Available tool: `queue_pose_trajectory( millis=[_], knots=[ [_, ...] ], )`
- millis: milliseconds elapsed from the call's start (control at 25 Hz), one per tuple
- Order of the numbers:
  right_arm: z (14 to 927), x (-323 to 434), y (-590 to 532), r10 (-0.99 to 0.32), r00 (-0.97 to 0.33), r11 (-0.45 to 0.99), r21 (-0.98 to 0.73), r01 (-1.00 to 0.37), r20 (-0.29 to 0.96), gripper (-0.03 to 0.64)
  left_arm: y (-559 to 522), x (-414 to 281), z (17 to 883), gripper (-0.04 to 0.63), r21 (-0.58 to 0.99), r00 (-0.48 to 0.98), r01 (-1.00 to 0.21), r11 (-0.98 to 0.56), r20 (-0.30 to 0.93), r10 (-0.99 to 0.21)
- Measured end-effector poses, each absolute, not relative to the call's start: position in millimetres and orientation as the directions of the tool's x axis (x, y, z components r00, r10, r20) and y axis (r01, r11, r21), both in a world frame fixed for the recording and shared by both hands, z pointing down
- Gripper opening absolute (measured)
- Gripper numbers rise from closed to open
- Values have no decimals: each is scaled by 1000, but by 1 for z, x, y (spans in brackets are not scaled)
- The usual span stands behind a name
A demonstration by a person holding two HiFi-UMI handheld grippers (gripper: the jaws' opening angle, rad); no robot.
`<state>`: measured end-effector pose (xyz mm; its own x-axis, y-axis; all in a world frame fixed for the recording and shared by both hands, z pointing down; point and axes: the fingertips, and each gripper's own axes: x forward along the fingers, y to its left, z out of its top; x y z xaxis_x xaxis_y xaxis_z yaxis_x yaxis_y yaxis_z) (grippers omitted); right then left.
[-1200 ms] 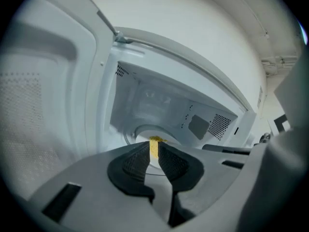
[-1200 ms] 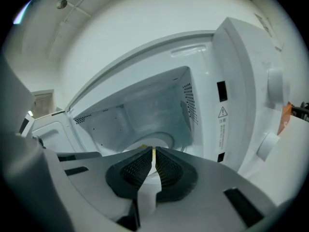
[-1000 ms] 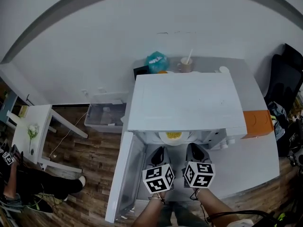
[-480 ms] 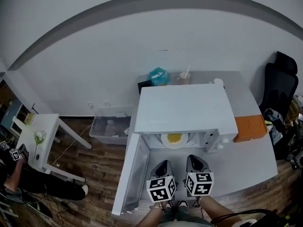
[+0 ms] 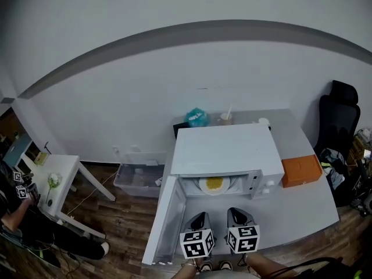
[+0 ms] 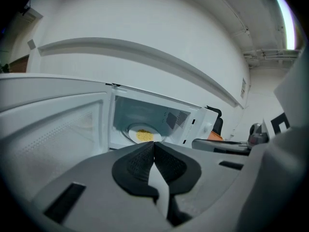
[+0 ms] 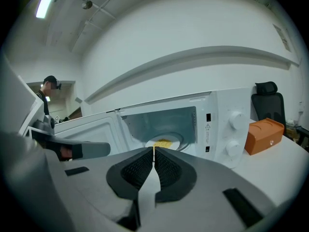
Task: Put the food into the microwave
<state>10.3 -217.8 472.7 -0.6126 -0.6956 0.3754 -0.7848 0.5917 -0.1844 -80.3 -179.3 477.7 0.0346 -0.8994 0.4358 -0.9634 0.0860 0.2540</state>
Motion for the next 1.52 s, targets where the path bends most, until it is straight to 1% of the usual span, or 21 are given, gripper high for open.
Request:
queue_pose_trajectory(
  millis=[400,760,1520],
  knots=[
    [461,15,-209,-707,-607,590,-171,-789,363,18,-180,-80,462,5,247,38,-966,70,410,-911],
    [464,16,-201,-695,-611,604,-154,-782,380,15,-175,-78,470,5,269,47,-960,77,427,-903],
    [471,21,-215,-719,-573,561,-158,-813,393,15,-184,-82,480,5,289,61,-954,78,443,-895]
  ],
)
